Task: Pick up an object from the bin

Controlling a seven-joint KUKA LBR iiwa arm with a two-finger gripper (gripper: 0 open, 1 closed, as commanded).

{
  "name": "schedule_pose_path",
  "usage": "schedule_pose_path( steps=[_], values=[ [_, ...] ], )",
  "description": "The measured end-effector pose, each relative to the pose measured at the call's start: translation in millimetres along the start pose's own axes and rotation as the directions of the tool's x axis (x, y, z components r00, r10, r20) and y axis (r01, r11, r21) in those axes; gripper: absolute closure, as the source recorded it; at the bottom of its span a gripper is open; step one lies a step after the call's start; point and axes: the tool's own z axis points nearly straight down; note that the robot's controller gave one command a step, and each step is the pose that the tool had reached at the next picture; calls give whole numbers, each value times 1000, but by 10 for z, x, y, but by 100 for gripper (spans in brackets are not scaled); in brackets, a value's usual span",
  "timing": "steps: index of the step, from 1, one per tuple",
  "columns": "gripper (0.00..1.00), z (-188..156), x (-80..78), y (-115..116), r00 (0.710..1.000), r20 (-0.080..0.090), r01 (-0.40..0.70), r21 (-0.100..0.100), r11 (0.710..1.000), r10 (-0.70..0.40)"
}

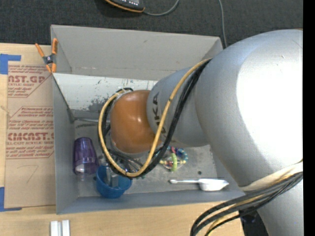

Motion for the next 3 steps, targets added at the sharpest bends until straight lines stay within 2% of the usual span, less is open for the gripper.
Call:
schedule_pose_path(
  steps=[1, 2, 3],
  values=[
    [100, -843, -53, 57, 1000, -3, -4, 1, 1000, 4],
    [100, -228, -21, -32, 1000, 8, -1, -1, 1000, 1],
    [100, 1, 43, -38, 999, 8, 48, 0, 999, -48]
  ],
)
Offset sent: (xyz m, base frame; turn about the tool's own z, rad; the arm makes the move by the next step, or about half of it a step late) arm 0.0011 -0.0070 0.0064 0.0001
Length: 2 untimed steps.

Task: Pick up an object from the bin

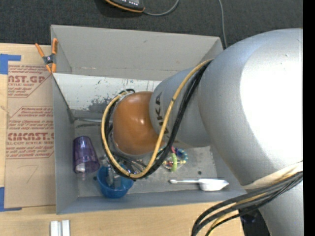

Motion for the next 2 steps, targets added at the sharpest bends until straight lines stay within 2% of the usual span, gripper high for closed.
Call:
schedule_pose_path(
  steps=[1, 2],
  values=[
    [100, -843, -114, -12, 1000, -7, -13, 0, 1000, 13],
    [100, -374, -48, -114, 1000, 6, 7, -1, 1000, -7]
  ],
)
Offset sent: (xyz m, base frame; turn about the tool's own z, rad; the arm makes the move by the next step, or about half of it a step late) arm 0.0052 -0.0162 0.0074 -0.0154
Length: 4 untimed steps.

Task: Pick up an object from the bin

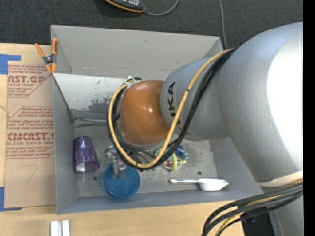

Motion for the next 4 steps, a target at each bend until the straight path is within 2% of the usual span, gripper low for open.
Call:
schedule_pose_path(
  steps=[1, 2, 3, 4],
  values=[
    [100, 140, 25, -13, 1000, -1, 5, 0, 1000, -5],
    [100, 342, 136, -306, 958, 1, 288, 0, 958, -288],
    [100, 341, 146, -359, 959, -3, 284, -1, 959, -284],
    [100, -14, 79, -377, 987, 7, 163, 0, 987, -163]
  ],
)
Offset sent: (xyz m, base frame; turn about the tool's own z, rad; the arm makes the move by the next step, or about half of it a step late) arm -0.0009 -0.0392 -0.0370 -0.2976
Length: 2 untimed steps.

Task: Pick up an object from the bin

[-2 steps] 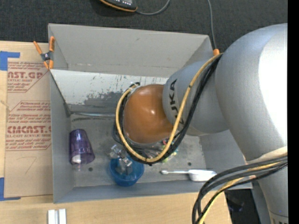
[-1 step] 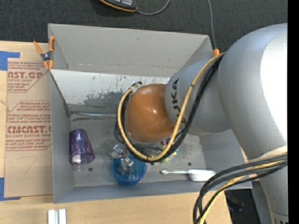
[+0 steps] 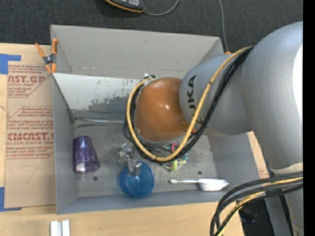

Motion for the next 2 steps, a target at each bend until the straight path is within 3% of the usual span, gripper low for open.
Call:
schedule_pose_path(
  steps=[2],
  values=[
    [100, 82, 36, -23, 1000, -5, -15, -2, 1000, 15]
  ],
)
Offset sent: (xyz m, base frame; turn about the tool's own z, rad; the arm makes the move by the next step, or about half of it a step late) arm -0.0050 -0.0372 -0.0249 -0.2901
